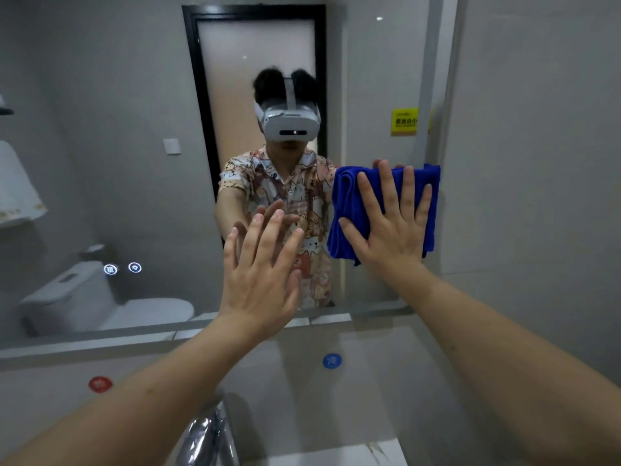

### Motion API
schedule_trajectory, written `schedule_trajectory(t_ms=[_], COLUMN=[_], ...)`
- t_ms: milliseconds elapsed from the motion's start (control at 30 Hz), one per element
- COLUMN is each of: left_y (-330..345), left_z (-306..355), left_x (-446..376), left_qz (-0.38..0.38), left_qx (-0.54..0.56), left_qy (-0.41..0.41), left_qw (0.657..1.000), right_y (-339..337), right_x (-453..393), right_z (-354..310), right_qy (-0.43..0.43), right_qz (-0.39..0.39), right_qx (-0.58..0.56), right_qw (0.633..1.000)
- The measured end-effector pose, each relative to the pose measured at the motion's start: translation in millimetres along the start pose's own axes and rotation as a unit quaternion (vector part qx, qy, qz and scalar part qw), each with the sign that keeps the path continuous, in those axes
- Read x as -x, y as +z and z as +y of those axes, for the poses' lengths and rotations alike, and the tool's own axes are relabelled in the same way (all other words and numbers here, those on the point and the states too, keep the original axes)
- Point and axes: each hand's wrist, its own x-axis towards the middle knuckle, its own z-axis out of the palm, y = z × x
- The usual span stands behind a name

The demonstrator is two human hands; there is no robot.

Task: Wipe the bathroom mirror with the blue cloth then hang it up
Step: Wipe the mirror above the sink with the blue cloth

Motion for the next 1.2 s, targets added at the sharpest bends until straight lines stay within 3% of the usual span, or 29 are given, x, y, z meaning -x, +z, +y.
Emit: schedule_trajectory(t_ms=[167,333,633,800,1200], left_y=[-22,-42,-70,-79,-81], left_z=[-26,-64,-147,-175,-220], left_x=[2,23,78,92,117], left_qz=[0.006,-0.005,-0.043,-0.021,-0.026], left_qx=[-0.003,-0.021,-0.061,-0.058,-0.073], left_qy=[-0.013,-0.038,-0.118,-0.130,-0.139], left_qw=[1.000,0.999,0.990,0.990,0.987], right_y=[-5,3,15,13,22], right_x=[-14,-9,-10,-22,-32], right_z=[-29,-95,-177,-229,-278], right_qy=[0.031,-0.049,-0.053,-0.080,-0.094], right_qz=[-0.018,-0.047,-0.049,-0.055,-0.034], right_qx=[-0.009,-0.012,-0.038,-0.046,-0.059], right_qw=[0.999,0.998,0.997,0.994,0.993])
